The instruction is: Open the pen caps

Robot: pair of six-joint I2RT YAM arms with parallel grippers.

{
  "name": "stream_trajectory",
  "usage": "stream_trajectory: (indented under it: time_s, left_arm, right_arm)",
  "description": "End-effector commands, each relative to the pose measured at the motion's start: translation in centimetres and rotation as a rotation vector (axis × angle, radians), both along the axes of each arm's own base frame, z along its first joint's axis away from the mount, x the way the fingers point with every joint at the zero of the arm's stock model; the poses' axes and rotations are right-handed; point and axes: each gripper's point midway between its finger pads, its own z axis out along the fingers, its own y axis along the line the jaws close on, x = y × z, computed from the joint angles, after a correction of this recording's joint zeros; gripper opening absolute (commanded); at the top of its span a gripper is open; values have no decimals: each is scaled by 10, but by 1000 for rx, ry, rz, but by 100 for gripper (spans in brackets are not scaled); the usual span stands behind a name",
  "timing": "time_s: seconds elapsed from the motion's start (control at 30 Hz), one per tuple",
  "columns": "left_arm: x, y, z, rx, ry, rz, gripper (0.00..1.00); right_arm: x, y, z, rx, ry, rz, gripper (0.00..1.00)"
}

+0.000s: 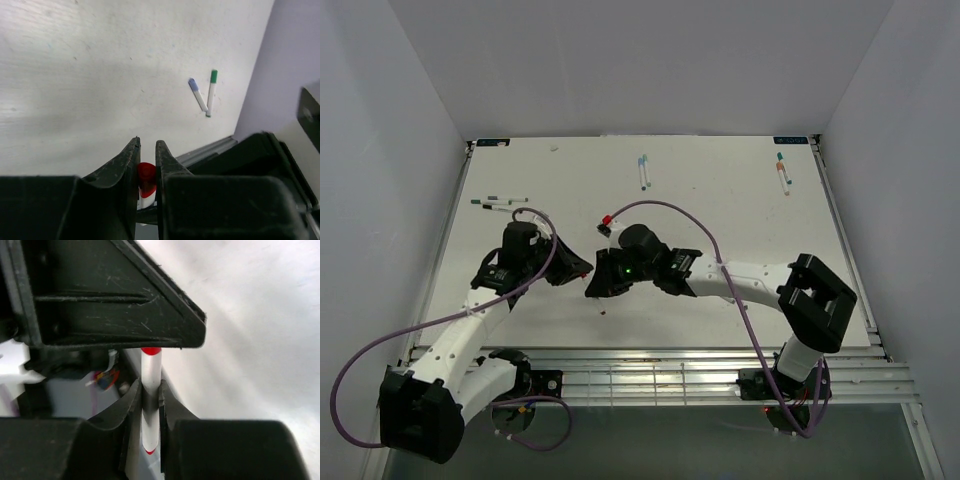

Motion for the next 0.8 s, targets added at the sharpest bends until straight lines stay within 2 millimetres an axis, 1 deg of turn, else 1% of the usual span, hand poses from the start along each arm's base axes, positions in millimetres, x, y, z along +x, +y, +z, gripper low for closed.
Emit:
stream_trajectory:
  time_s: [0.0,0.03,0.07,0.1,0.13,0.2,0.23,0.27,0.3,0.33,0.37,0.4,0.43,0.47,0.5,0.53,0.57,0.6,0.63,0.67,0.7,0.73,0.77]
  left_arm:
    - [24,25,19,132,-31,139,0]
    - [29,32,20,163,-36,168,0]
    - [33,33,24,172,-47,175,0]
    - [38,32,23,180,-43,175,0]
    - [45,32,31,183,-75,173,0]
    - [54,29,34,192,-99,157,0]
    - [60,28,41,197,-138,144,0]
    - [62,26,43,196,-155,131,0]
    - [63,25,46,194,-178,122,0]
    - [66,23,49,185,-210,116,0]
    - [65,21,52,174,-235,99,0]
    - [64,20,54,166,-255,95,0]
    - [64,19,64,145,-302,95,0]
    - [61,18,60,141,-307,88,0]
    - [60,18,61,134,-316,84,0]
    - [59,17,65,129,-342,82,0]
    - [58,18,62,135,-344,83,0]
    - [60,23,61,160,-351,100,0]
    - [60,26,58,175,-343,110,0]
    - [63,28,55,193,-331,119,0]
    - [66,30,57,206,-330,130,0]
    - [68,36,50,243,-296,150,0]
    - [74,38,41,271,-255,160,0]
  right_arm:
    - [41,-26,-19,-393,-298,-209,8]
    - [41,-47,-38,-536,-308,-221,8]
    - [50,-57,-40,-597,-360,-256,8]
    - [50,-61,-41,-632,-386,-263,8]
    - [53,-69,-43,-685,-415,-282,8]
    - [51,-74,-46,-715,-420,-271,8]
    - [45,-73,-49,-711,-401,-240,8]
    - [41,-69,-48,-692,-394,-217,8]
    - [37,-64,-47,-662,-382,-183,8]
    - [21,-52,-40,-577,-326,-108,8]
    - [15,-43,-38,-501,-302,-84,8]
    - [13,-37,-31,-434,-251,-80,8]
    - [-8,-27,-16,-324,-168,10,8]
    - [-11,-19,-10,-233,-141,26,8]
    - [-7,-19,-2,-168,-100,28,8]
    - [-24,-16,16,-75,-3,94,8]
    - [-27,-18,17,-31,33,104,8]
    - [-21,-14,31,45,38,102,8]
    - [-31,-16,44,98,67,150,8]
    - [-35,-18,47,117,107,146,8]
    - [-39,-21,43,115,124,150,8]
    - [-40,-24,42,111,130,147,8]
    - [-42,-27,36,87,121,144,8]
